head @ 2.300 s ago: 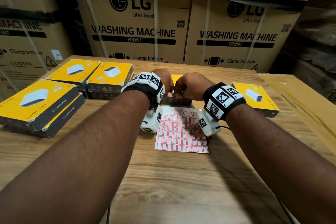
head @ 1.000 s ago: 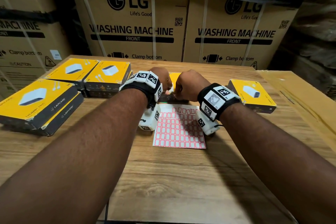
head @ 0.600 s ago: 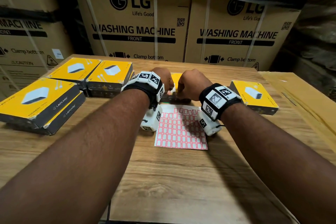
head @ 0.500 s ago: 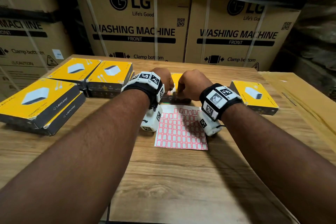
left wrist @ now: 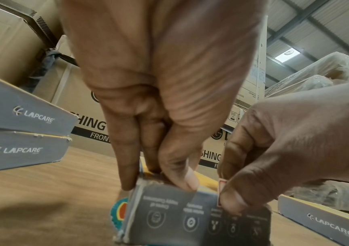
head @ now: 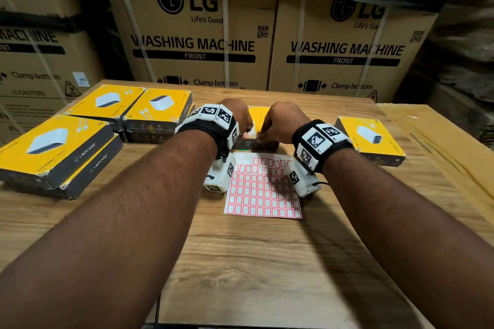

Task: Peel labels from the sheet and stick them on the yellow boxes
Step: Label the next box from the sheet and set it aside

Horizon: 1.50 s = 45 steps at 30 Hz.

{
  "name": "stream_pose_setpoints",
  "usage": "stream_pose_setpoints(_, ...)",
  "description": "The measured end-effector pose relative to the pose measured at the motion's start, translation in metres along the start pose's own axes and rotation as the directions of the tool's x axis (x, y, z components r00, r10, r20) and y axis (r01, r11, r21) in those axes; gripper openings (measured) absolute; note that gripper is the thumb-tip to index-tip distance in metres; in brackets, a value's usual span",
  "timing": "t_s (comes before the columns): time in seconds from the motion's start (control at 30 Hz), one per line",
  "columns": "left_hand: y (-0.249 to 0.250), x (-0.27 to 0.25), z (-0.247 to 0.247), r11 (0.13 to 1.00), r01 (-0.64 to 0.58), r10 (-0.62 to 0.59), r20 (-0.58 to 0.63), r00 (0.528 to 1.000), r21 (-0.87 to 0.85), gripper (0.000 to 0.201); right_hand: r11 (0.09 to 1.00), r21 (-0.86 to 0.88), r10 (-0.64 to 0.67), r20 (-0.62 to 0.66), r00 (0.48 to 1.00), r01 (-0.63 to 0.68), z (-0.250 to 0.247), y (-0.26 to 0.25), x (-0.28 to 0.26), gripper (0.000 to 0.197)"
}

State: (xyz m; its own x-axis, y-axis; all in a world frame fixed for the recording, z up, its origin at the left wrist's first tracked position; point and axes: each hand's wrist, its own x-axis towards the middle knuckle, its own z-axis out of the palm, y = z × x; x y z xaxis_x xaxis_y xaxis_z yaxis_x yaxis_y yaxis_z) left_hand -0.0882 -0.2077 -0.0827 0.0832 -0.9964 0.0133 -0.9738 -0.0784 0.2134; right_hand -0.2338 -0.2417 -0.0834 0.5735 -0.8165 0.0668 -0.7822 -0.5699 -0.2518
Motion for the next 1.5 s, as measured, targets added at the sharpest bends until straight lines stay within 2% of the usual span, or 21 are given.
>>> stream_pose_setpoints(0.27,0.000,0.002,0.001,1.000,0.014,-0.014,0.004,1.000,-0.004,0.031,0.994,0.095,0.038,0.063,0.997,-0.044,0.002,0.010,0.001,0.022)
stream_pose_setpoints(0.47,0.001,0.002,-0.001,1.000,0.005,-0.005,0.014,1.000,0.017,0.032,0.986,0.144,0.076,0.060,0.995,-0.084,0.003,0.010,0.006,0.031)
stream_pose_setpoints(0.53,0.001,0.002,-0.002,1.000,0.001,-0.002,0.014,1.000,0.018,0.033,0.974,0.188,0.108,0.105,0.989,-0.126,0.003,0.015,0.011,0.028)
stream_pose_setpoints(0.63,0.001,0.003,-0.001,1.000,-0.005,0.005,0.007,1.000,0.018,0.032,0.932,0.286,0.167,0.200,0.965,-0.221,0.002,0.019,0.017,0.035)
stream_pose_setpoints(0.7,0.001,0.003,0.000,1.000,-0.009,0.010,-0.006,1.000,0.021,0.031,0.905,0.320,0.206,0.248,0.946,-0.281,0.002,0.019,0.021,0.033)
stream_pose_setpoints(0.8,0.000,0.004,0.002,1.000,-0.010,0.011,-0.012,1.000,0.029,0.028,0.919,0.238,0.269,0.209,0.940,-0.316,0.003,0.018,0.034,0.022)
stream_pose_setpoints(0.87,0.000,0.005,0.002,0.999,-0.013,0.014,-0.008,1.000,0.037,0.027,0.936,0.180,0.265,0.207,0.942,-0.303,0.004,0.020,0.041,0.026)
stream_pose_setpoints(0.97,-0.001,0.005,0.002,0.999,-0.007,0.007,-0.002,1.000,0.034,0.027,0.922,0.262,0.205,0.296,0.933,-0.285,0.006,0.019,0.037,0.023)
stream_pose_setpoints(1.0,-0.001,0.006,0.003,1.000,0.001,-0.001,-0.005,1.000,0.020,0.025,0.922,0.266,0.190,0.319,0.929,-0.280,0.006,0.018,0.035,0.031)
stream_pose_setpoints(1.1,-0.003,0.005,0.002,1.000,-0.005,0.005,-0.005,1.000,0.027,0.025,0.938,0.186,0.222,0.321,0.921,-0.291,0.014,0.019,0.043,0.085)
stream_pose_setpoints(1.13,-0.003,0.005,0.002,0.999,-0.011,0.011,-0.001,1.000,0.045,0.025,0.941,0.182,0.220,0.313,0.924,-0.286,0.015,0.021,0.045,0.085)
stream_pose_setpoints(1.17,-0.003,0.005,0.003,0.999,-0.010,0.010,-0.001,1.000,0.053,0.025,0.938,0.204,0.210,0.305,0.929,-0.279,0.015,0.021,0.045,0.072)
stream_pose_setpoints(1.23,-0.002,0.006,0.004,0.998,0.000,0.000,0.002,1.000,0.056,0.024,0.924,0.281,0.184,0.272,0.945,-0.261,0.012,0.021,0.041,0.028)
stream_pose_setpoints(1.27,-0.002,0.006,0.004,0.998,0.004,-0.004,-0.003,1.000,0.057,0.024,0.913,0.317,0.179,0.253,0.951,-0.256,0.011,0.022,0.039,0.021)
stream_pose_setpoints(1.37,-0.003,0.010,0.006,0.999,0.033,-0.032,-0.021,0.999,0.035,0.023,0.914,0.336,0.149,0.247,0.958,-0.229,0.012,0.026,0.036,0.020)
stream_pose_setpoints(1.5,0.000,0.016,0.010,0.991,0.133,-0.132,-0.051,0.990,0.005,0.031,0.884,0.425,0.045,0.340,0.940,-0.196,0.009,0.037,0.022,0.028)
